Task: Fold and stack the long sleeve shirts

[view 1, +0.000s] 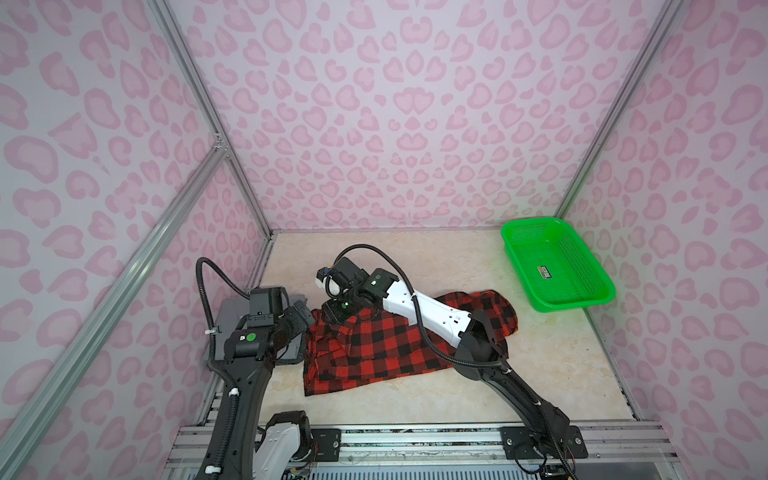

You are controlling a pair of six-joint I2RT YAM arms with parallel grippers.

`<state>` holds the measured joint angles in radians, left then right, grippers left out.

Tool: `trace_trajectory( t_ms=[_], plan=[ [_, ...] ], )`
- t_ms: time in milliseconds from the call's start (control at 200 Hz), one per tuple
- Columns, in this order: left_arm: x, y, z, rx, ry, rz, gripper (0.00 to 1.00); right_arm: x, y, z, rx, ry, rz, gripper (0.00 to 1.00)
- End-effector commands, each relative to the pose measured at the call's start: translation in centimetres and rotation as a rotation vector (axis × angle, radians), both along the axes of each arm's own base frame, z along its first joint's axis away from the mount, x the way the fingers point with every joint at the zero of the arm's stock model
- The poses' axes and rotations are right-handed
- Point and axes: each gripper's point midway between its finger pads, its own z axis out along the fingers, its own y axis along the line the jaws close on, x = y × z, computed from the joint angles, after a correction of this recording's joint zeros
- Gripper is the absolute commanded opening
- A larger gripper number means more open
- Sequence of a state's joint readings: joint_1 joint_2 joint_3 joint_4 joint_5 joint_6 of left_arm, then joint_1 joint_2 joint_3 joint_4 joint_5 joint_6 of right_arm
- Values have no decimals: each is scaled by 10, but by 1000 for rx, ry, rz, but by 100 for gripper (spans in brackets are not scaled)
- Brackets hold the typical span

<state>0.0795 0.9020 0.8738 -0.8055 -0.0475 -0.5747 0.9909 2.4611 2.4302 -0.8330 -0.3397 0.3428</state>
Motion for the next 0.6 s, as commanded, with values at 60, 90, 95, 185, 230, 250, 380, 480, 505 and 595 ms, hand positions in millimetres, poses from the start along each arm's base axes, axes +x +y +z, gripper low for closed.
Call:
trace_trajectory(
  t_ms=[60, 90, 95, 185, 230, 250, 380, 480, 505, 595],
  plan=[
    [3, 0, 3, 8, -30, -11, 98, 24, -40, -23, -36, 32, -167, 41],
    [3, 0, 4, 8, -32, -12, 98, 26, -44, -30, -36, 50, -184, 38],
    [3, 0, 3, 8, -31, -12, 98, 26, -45, -32, -37, 54, -187, 38],
    [3, -1, 3, 5, -30, -13, 98, 30, -55, -54, -64, 90, -218, 32],
    [3, -1, 3, 5, -30, -13, 98, 33, -58, -64, -90, 85, -233, 31],
    [3, -1, 3, 4, -29, -15, 98, 34, -59, -68, -101, 79, -237, 30],
    [3, -1, 2, 4, -26, -16, 98, 46, -60, -85, -147, 49, -272, 25],
    [3, -2, 2, 0, -27, -22, 98, 56, -66, -100, -204, 24, -314, 22],
    [3, -2, 2, 0, -29, -22, 98, 59, -68, -104, -216, 25, -326, 21],
    [3, -3, 2, -2, -27, -23, 98, 65, -72, -113, -261, 11, -360, 19]
  ],
)
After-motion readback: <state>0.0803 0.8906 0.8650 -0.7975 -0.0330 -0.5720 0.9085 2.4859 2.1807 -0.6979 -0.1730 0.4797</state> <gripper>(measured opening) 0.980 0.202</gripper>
